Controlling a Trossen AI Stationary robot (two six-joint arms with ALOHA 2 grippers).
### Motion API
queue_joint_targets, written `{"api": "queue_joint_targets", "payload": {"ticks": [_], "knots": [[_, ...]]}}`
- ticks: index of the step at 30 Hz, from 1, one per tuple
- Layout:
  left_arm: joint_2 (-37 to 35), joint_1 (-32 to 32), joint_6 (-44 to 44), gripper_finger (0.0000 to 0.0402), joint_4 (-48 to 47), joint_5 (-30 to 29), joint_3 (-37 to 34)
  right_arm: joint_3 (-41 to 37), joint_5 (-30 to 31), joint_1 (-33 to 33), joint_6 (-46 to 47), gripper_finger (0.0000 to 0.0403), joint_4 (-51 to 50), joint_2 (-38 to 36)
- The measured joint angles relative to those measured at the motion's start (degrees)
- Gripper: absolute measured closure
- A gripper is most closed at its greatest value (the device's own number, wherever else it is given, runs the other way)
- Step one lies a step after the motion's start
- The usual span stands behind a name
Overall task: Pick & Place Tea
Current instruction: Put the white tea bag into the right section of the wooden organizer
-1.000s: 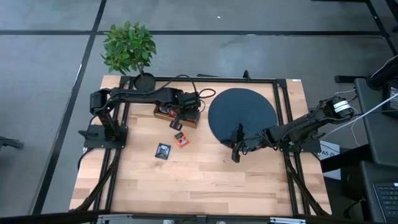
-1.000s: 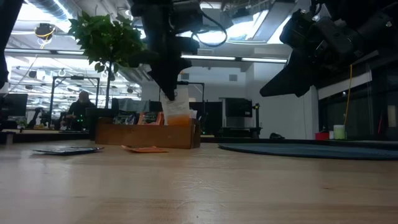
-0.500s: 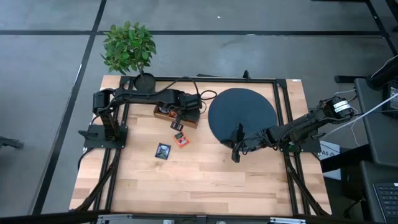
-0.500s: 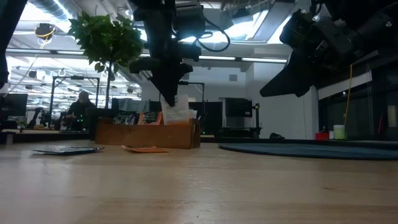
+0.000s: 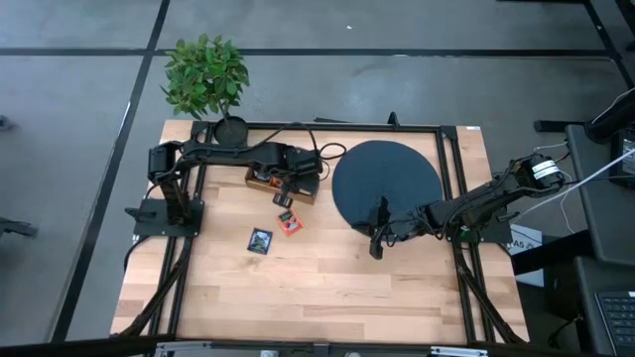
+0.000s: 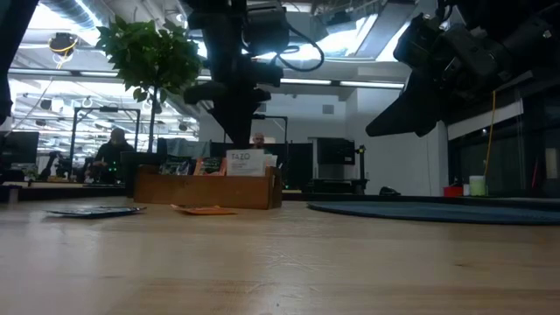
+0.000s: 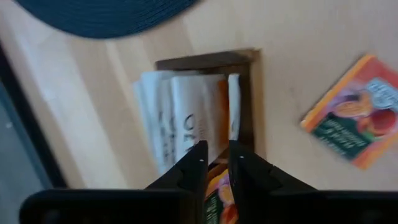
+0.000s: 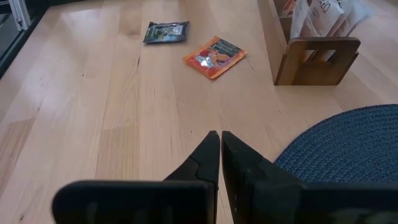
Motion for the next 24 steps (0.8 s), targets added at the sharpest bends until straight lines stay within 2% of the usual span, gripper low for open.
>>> {"api": "queue_joint_targets", "payload": {"ticks": [12,16,20,24], "knots": [[-0.32,-0.48,3.21,0.0341,0.94,-7.49,0.0,-0.01,-0.01,-0.01,0.0,0.0382,-0.04,0.0],[-0.47,-1.53,4.56,0.0357,1.03,-9.28,-0.01,0.0,0.0,-0.02,0.0,0.0382,-0.07,0.0],[-1.74,-3.15,4.39,0.0393,1.9,-9.16,0.0,0.0,-0.02,-0.01,-0.05,0.0382,-0.31,0.0],[-2.96,-4.87,3.77,0.0399,0.98,-8.83,-0.02,0.0,-0.02,0.0,-0.06,0.0382,-0.58,0.2]]}}
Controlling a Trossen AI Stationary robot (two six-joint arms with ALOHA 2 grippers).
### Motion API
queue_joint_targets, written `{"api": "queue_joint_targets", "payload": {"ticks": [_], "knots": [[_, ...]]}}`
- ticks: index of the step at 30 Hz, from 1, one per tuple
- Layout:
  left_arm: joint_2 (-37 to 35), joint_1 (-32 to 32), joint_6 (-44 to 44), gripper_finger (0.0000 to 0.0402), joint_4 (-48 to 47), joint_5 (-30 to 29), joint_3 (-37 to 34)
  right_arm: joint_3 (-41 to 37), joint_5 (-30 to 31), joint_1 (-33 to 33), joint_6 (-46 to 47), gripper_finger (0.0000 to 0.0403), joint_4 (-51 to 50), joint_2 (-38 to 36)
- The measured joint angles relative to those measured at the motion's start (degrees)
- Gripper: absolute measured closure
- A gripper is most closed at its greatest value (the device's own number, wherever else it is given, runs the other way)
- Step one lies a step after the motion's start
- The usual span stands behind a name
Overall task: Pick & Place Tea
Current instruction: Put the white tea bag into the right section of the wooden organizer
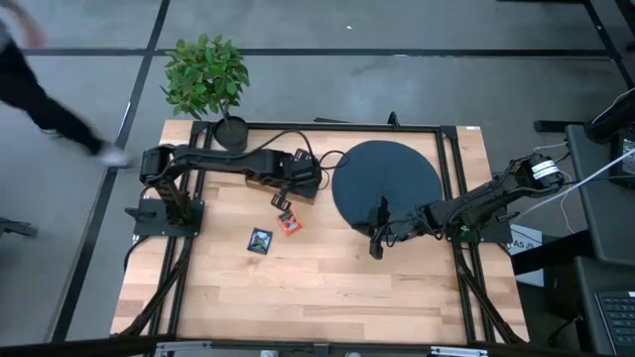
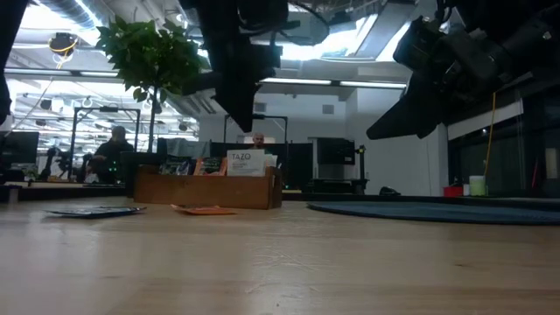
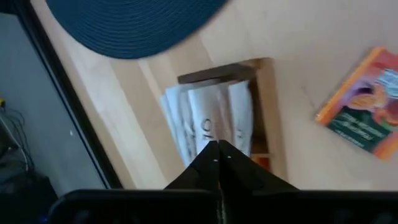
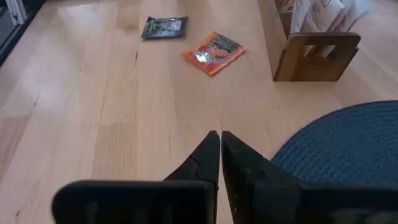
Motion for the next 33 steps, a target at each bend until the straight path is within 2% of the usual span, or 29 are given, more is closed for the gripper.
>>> {"api": "queue_joint_targets", "payload": {"ticks": [2,6,10,15,25,33], "knots": [[-0.44,-0.9,-0.73,0.0399,-0.26,1.16,0.0,0.02,0.02,0.0,0.04,0.0382,0.25,0.44],[-0.09,-1.23,-3.22,0.0399,-1.3,11.95,0.0,0.07,0.0,0.0,0.08,0.0382,0.47,1.35],[1.12,-1.11,-4.53,0.0399,-1.91,9.43,-0.09,0.02,0.0,0.0,0.04,0.0382,1.17,2.45],[1.03,-0.03,-5.91,0.04,-1.21,13.33,-0.04,0.02,0.0,0.0,0.04,0.0382,1.33,2.81],[2.13,0.78,-7.71,0.0399,1.15,13.9,-1.97,0.0,0.0,0.0,0.02,0.0382,2.37,2.88],[2.91,1.2,-6.8,0.0399,2.36,7.87,-3.45,0.0,0.02,0.0,-0.07,0.0382,2.49,2.88]]}}
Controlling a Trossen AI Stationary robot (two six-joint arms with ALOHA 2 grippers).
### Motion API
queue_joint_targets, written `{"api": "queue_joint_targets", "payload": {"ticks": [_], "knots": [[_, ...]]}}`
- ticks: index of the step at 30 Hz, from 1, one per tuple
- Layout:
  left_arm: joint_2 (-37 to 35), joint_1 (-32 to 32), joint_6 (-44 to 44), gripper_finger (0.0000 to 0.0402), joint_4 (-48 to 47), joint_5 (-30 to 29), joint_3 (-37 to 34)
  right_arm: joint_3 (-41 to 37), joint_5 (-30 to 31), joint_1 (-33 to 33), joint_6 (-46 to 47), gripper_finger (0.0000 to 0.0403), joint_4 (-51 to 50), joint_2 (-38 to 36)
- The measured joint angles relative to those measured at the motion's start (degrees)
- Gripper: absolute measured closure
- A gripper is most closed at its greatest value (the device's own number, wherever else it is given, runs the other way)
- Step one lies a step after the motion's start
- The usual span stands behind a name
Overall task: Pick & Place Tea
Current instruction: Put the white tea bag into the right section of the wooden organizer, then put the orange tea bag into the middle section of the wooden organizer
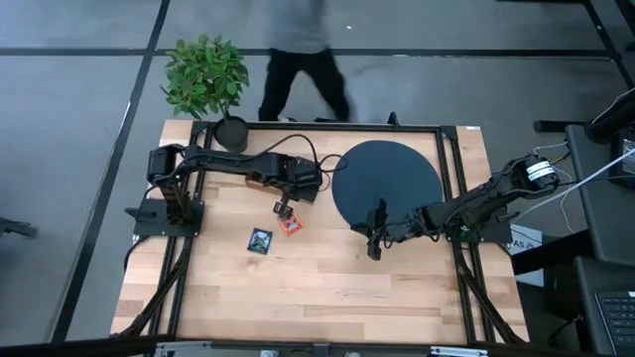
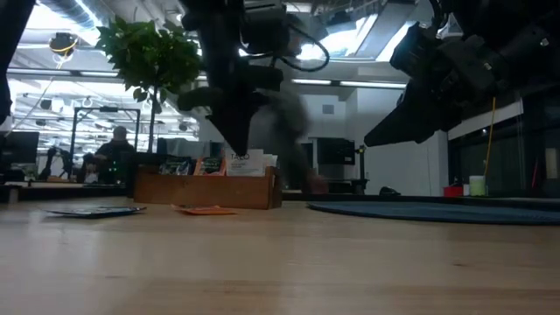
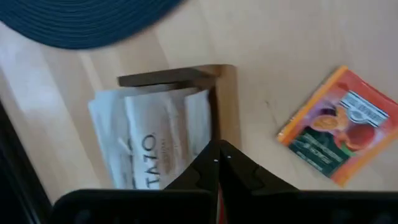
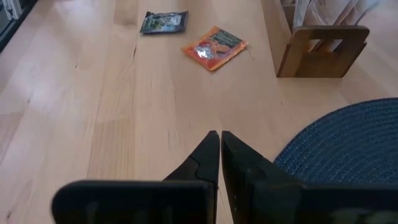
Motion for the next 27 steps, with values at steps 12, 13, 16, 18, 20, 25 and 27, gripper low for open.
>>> {"api": "queue_joint_targets", "payload": {"ticks": [12,13,16,18,20,25,27], "knots": [[0.04,3.12,-0.72,0.0399,3.21,-0.64,0.0,0.0,-0.01,-0.01,0.05,0.0382,-0.12,0.0],[0.04,3.11,-0.74,0.0399,3.34,-1.21,0.0,0.0,0.01,0.0,0.03,0.0382,-0.12,0.0],[0.04,2.9,-0.24,0.0399,3.62,-3.79,0.0,0.0,0.01,0.0,0.07,0.0382,-0.12,0.0],[-0.03,2.23,0.65,0.04,3.14,-5.27,0.0,0.0,0.01,0.0,0.05,0.0382,-0.12,-0.02],[-0.75,1.22,1.44,0.04,2.29,-7.13,0.12,0.0,0.01,-0.01,0.04,0.0382,-0.11,-0.01],[-5.68,-1.93,0.6,0.04,-0.95,-11.28,2.06,0.0,0.01,0.0,-0.06,0.0382,-0.02,-0.02],[-8.51,-2.81,-1.23,0.04,-1.4,-10.32,2.13,0.0,0.01,-0.02,0.09,0.0382,-0.02,-0.02]]}}
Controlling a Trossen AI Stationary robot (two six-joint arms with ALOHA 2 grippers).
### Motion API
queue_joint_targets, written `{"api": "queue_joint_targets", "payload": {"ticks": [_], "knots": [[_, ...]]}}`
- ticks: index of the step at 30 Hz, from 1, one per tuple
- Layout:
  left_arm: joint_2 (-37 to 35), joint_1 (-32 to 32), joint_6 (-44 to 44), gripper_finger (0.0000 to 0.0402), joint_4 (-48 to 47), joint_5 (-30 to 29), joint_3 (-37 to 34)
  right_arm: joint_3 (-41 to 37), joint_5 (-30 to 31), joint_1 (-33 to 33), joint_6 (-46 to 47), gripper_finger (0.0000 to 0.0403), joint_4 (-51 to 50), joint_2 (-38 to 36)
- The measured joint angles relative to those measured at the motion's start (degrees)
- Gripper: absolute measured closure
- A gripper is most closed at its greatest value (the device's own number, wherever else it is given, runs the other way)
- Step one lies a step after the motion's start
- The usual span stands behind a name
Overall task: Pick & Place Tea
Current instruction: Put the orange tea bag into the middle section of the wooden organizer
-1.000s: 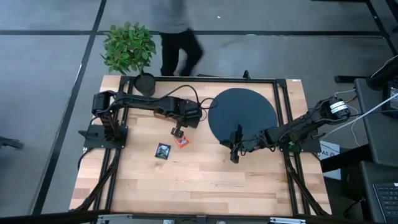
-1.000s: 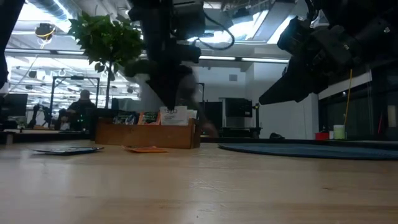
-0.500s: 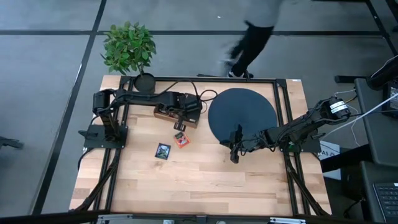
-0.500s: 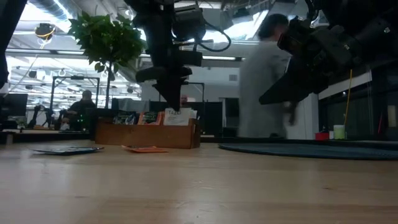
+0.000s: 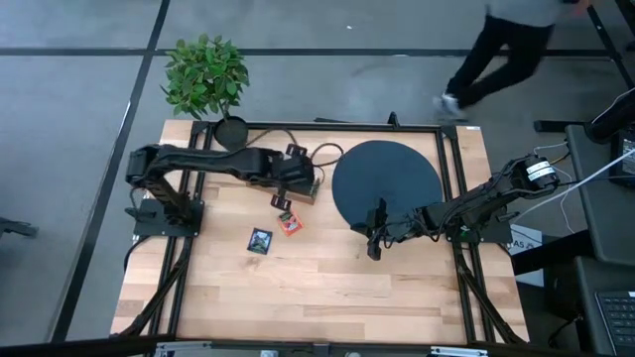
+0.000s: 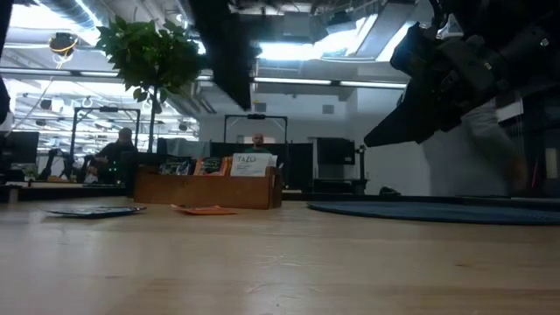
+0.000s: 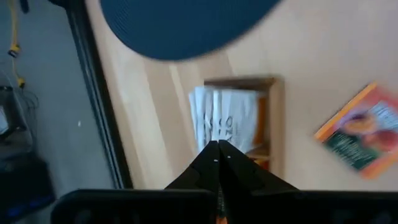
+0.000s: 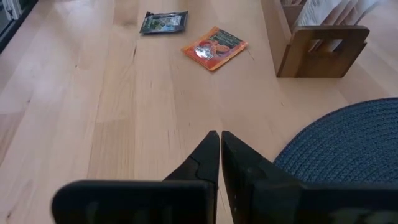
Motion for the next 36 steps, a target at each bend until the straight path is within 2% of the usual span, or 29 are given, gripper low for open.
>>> {"api": "queue_joint_targets", "payload": {"ticks": [5,12,15,18,23,26,33,36], "knots": [[-7.92,-2.11,-7.86,0.04,-2.24,2.55,-0.46,0.0,-0.02,0.02,0.02,0.0382,-0.13,0.0],[-15.92,-7.7,-18.04,0.0399,-2.73,0.13,-6.82,-0.01,-0.03,0.02,0.02,0.0382,-0.63,0.0],[-16.87,-11.12,-22.64,0.04,-2.75,-4.0,-10.28,0.0,-0.04,0.02,0.02,0.0382,-0.62,0.0],[-16.89,-13.85,-26.46,0.0399,-2.51,-4.79,-13.51,0.0,-0.02,0.02,0.07,0.0382,-0.59,0.0],[-16.91,-15.45,-34.03,0.0399,-1.34,-0.45,-19.25,0.04,-0.02,0.0,4.22,0.0383,2.22,-0.01],[-16.96,-15.71,-36.94,0.04,1.38,0.18,-22.45,1.23,0.21,0.83,3.21,0.0396,2.13,0.69],[-16.96,-16.19,-37.66,0.04,13.48,3.54,-30.51,8.82,0.09,2.78,0.78,0.0398,-1.03,6.95],[-16.96,-16.18,-37.7,0.04,17.9,4.37,-33.53,12.68,3.53,2.79,-0.19,0.0398,-1.17,10.73]]}}
